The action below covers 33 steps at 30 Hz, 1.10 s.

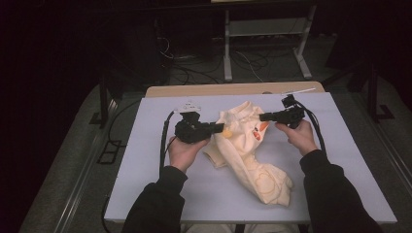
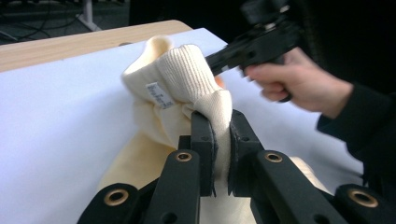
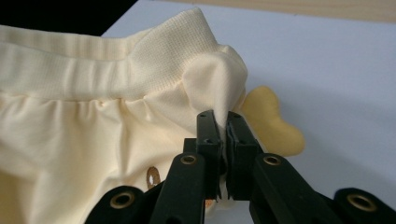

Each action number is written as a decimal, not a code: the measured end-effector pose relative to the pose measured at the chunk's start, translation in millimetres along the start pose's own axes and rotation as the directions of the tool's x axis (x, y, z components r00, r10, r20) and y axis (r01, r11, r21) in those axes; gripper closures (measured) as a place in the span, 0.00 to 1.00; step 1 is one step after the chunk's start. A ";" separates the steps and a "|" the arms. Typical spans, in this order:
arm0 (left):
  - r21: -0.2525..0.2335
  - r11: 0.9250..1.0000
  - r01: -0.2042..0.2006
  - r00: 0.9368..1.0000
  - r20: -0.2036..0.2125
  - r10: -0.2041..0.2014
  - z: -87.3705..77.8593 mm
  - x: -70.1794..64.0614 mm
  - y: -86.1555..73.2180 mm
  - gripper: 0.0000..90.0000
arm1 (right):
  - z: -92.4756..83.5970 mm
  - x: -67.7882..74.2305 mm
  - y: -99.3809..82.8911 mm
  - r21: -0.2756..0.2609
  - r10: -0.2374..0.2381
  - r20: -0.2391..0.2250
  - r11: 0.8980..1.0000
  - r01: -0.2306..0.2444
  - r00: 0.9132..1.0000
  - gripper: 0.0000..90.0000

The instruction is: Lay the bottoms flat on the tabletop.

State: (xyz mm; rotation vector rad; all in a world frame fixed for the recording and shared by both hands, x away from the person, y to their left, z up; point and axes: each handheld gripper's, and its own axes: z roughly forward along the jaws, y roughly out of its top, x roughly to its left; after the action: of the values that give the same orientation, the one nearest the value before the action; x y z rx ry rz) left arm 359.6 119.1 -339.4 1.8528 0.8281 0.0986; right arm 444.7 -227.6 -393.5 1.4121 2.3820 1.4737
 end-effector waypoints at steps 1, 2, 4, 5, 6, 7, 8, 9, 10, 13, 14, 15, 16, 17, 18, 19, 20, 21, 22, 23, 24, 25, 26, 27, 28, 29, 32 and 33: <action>0.000 1.000 0.000 1.000 0.000 0.000 0.0 0.0 0.0 0.91 | 0.0 0.0 0.0 0.000 0.000 0.000 1.000 0.000 1.000 0.94; -0.003 1.000 0.008 1.000 -0.005 -0.008 -0.5 2.8 0.0 0.91 | -11.5 -0.5 2.3 -0.012 0.002 -0.004 1.000 -0.002 1.000 0.94; -0.002 1.000 0.012 1.000 -0.011 -0.012 -0.6 4.8 0.5 0.91 | -21.8 0.4 4.3 -0.013 0.000 -0.005 1.000 0.000 1.000 0.94; -0.002 1.000 0.012 1.000 -0.011 -0.012 -0.6 4.8 0.5 0.91 | -26.7 1.1 5.6 -0.010 -0.004 -0.006 1.000 0.004 1.000 0.94; 0.000 1.000 0.012 1.000 -0.015 -0.012 -0.5 5.5 1.1 0.91 | -31.2 2.5 7.3 -0.010 -0.007 -0.005 1.000 0.007 1.000 0.94; 0.001 1.000 0.012 1.000 -0.017 -0.012 -0.6 6.2 1.7 0.91 | -31.2 2.5 7.3 -0.010 -0.007 -0.005 1.000 0.007 1.000 0.94; -0.002 1.000 0.013 1.000 -0.020 -0.013 -1.0 6.8 3.4 0.91 | -40.0 6.2 11.4 -0.012 -0.020 -0.005 1.000 0.020 1.000 0.94; -0.002 1.000 0.013 1.000 -0.020 -0.013 -1.0 6.8 3.4 0.91 | -44.4 8.6 13.7 -0.017 -0.027 -0.005 0.999 0.027 1.000 0.94; -0.002 1.000 0.011 1.000 -0.021 -0.011 -1.5 6.9 4.6 0.91 | -49.0 11.6 15.8 -0.022 -0.034 -0.005 0.999 0.034 0.999 0.94; -0.011 1.000 0.009 1.000 -0.030 -0.010 -5.2 8.1 9.7 0.91 | -62.0 21.3 22.3 -0.033 -0.057 -0.009 0.998 0.057 0.998 0.94; -0.013 1.000 0.007 0.999 -0.031 -0.007 -6.7 8.5 11.0 0.91 | -66.4 24.8 24.5 -0.035 -0.068 -0.009 0.997 0.068 0.998 0.94; -0.013 1.000 0.007 0.999 -0.031 -0.007 -6.7 8.5 11.0 0.91 | -66.4 24.8 24.5 -0.035 -0.068 -0.009 0.997 0.068 0.998 0.94; -0.017 1.000 0.006 0.999 -0.031 -0.006 -8.1 9.0 12.4 0.91 | -75.1 32.4 29.0 -0.037 -0.087 -0.015 0.996 0.086 0.996 0.94; -0.022 1.000 0.008 0.999 -0.033 -0.008 -9.5 9.0 13.9 0.91 | -75.1 32.4 29.0 -0.037 -0.087 -0.015 0.996 0.086 0.996 0.94; -0.026 1.000 0.007 0.999 -0.033 -0.008 -11.1 9.1 15.5 0.91 | -83.9 40.9 33.9 -0.044 -0.106 -0.013 0.993 0.105 0.994 0.94; -0.034 0.999 0.001 0.999 -0.035 -0.002 -14.6 9.2 19.6 0.91 | -88.3 45.4 36.5 -0.050 -0.118 -0.014 0.992 0.117 0.993 0.94; -0.034 0.999 0.001 0.999 -0.035 -0.002 -14.6 9.2 19.6 0.91 | -88.3 45.4 36.5 -0.050 -0.118 -0.014 0.992 0.117 0.993 0.94; -0.043 0.999 -0.001 0.999 -0.037 0.000 -18.5 8.8 24.4 0.91 | -96.9 55.3 41.9 -0.059 -0.140 -0.019 0.989 0.138 0.990 0.95; -0.048 0.999 -0.008 0.999 -0.039 0.007 -20.5 8.7 27.0 0.91 | -101.0 60.7 44.5 -0.064 -0.149 -0.024 0.987 0.148 0.989 0.95; -0.048 0.999 -0.008 0.999 -0.039 0.007 -20.5 8.7 27.0 0.91 | -101.0 60.7 44.5 -0.064 -0.149 -0.024 0.987 0.148 0.989 0.95; -0.055 0.998 -0.014 0.999 -0.043 0.012 -24.9 7.9 32.2 0.91 | -108.7 71.6 49.6 -0.067 -0.171 -0.030 0.983 0.169 0.985 0.95; -0.055 0.998 -0.014 0.999 -0.043 0.012 -24.9 7.9 32.2 0.91 | -112.1 77.2 51.8 -0.070 -0.182 -0.033 0.981 0.180 0.983 0.94; -0.057 0.998 -0.019 0.999 -0.044 0.017 -27.2 7.6 34.8 0.91 | -115.1 82.7 53.9 -0.072 -0.196 -0.036 0.979 0.193 0.980 0.95; -0.060 0.998 -0.022 0.999 -0.045 0.019 -29.4 7.2 37.2 0.91 | -117.8 88.3 55.6 -0.072 -0.206 -0.040 0.977 0.202 0.978 0.95; -0.065 0.998 -0.027 0.999 -0.043 0.024 -34.0 6.6 41.8 0.91 | -120.2 93.9 57.1 -0.071 -0.216 -0.043 0.975 0.212 0.976 0.95; -0.069 0.997 -0.030 0.999 -0.043 0.027 -36.3 6.3 43.8 0.91 | -122.5 99.4 58.4 -0.071 -0.228 -0.044 0.972 0.224 0.973 0.95; -0.073 0.997 -0.034 0.999 -0.036 0.031 -42.7 6.6 49.9 0.91 | -128.6 115.0 61.5 -0.074 -0.249 -0.060 0.967 0.245 0.967 0.95; -0.074 0.997 -0.032 0.999 -0.029 0.030 -44.7 6.7 51.8 0.91 | -130.6 119.8 62.7 -0.077 -0.254 -0.065 0.966 0.249 0.965 0.94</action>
State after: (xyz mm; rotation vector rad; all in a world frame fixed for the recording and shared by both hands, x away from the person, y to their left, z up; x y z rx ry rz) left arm 371.0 147.6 -277.9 1.7978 0.8048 0.1733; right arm 360.4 -228.7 -225.5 1.0121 2.4177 1.5473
